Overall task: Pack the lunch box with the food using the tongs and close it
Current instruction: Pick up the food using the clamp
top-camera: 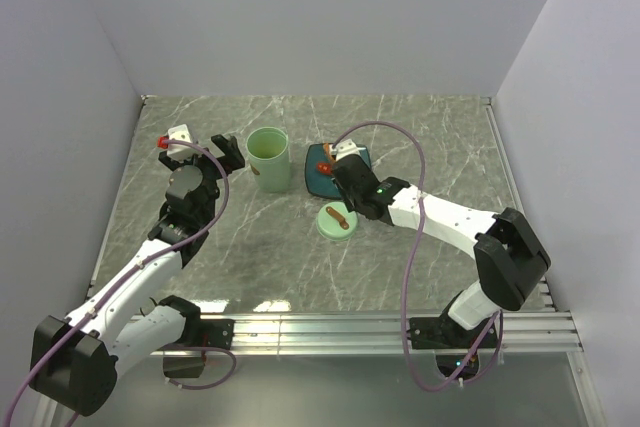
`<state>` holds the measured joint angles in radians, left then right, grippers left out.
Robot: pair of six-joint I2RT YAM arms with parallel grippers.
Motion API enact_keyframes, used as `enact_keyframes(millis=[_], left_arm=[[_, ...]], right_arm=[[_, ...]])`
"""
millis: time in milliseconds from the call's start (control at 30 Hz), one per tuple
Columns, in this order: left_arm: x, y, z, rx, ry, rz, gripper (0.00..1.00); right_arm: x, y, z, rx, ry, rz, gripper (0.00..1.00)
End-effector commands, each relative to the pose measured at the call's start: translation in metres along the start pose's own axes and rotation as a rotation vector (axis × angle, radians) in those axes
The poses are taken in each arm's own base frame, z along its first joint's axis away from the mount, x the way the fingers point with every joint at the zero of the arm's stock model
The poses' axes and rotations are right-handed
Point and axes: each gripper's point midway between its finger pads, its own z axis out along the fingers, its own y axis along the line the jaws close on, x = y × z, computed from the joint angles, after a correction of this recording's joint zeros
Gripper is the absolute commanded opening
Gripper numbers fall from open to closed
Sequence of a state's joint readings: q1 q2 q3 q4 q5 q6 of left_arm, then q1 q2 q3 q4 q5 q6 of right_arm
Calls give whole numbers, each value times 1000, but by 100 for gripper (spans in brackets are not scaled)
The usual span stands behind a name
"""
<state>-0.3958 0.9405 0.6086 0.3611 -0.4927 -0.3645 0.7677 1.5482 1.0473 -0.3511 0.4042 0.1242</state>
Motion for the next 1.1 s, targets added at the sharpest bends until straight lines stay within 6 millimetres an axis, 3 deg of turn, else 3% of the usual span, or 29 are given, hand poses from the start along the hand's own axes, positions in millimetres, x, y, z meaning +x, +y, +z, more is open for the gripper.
enact_keyframes(millis=[0,167,667,833,1067], left_arm=[[-10,-4,0,18,-40,-40,99],[-9,-4,0,19,-38,-38,99],[-11,-2,0,10,-44,-44,99],[-11,-2,0,6,-44,-44,100],[-11,1,2,-18,-43,-42,99]], right_arm=[[-22,-7,-6,27,-49,34,35],[-30,-10,-12,27,-77,42,28],[-66,-20,-46,7,-210,80,27],[-84,-23,-63,-14,-273,94,27],[-119,-7,-89,-116,-377,79,27]])
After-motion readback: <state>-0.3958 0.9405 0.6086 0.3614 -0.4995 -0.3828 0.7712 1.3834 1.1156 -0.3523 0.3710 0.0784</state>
